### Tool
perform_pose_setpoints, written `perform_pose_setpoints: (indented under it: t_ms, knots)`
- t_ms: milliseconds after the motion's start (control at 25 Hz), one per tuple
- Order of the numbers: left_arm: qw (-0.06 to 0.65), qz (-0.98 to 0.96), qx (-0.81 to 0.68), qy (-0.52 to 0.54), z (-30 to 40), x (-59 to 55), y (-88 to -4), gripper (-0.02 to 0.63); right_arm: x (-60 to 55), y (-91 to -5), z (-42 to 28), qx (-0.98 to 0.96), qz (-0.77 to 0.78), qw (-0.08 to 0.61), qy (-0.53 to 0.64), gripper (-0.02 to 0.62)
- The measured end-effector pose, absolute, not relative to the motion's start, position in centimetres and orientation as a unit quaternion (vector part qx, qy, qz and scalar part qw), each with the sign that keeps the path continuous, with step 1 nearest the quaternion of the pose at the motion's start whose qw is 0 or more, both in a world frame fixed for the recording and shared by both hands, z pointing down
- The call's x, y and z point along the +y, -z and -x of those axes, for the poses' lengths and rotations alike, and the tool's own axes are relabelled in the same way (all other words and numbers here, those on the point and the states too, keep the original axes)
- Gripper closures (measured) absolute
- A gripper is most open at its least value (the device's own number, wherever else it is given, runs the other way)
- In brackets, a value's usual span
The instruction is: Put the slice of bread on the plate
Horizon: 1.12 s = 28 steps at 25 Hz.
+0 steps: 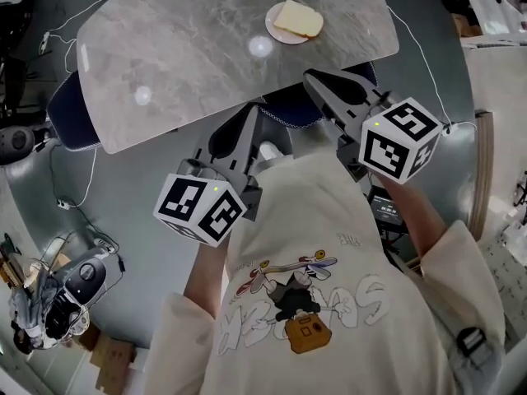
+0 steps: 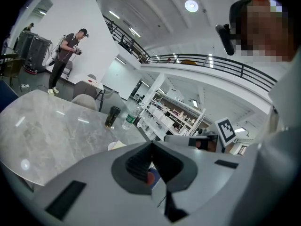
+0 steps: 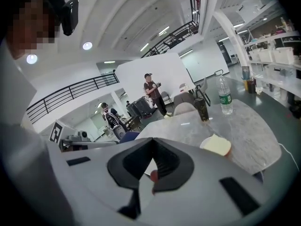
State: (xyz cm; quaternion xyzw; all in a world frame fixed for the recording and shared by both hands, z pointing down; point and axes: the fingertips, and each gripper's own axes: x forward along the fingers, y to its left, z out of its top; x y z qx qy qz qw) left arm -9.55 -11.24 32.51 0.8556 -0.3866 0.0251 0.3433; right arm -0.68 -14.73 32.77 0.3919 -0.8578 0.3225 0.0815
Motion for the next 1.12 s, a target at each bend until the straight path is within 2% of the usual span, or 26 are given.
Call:
perform_pose_setpoints:
  t_ms: [360,640,1000,1120]
  knots:
    - [0.375,-0.844,-0.385,0.009,9.3,-6.4,-31.6,0.607,-8.9,-29.8,-0.5,-0.855,-0.403,0.076,-0.319,0.589]
    - [0.377,-0.838,-0.393,0.021,5.3,-4.0,-31.4,0.607,-6.9,-28.2,-5.5,-0.852,-0.466,0.086,-0.224,0.589]
    - [0.368,-0.854,-0.366,-0.024,-7.1,-0.7,-31.6,0.606,-3.0,-29.1,-14.0,-0.835,-0.496,0.069,-0.228,0.589]
    - [0.352,-0.855,-0.380,-0.036,-8.0,-0.9,-32.0,0.606,-2.7,-30.2,-15.1,-0.836,-0.498,0.066,-0.221,0.589]
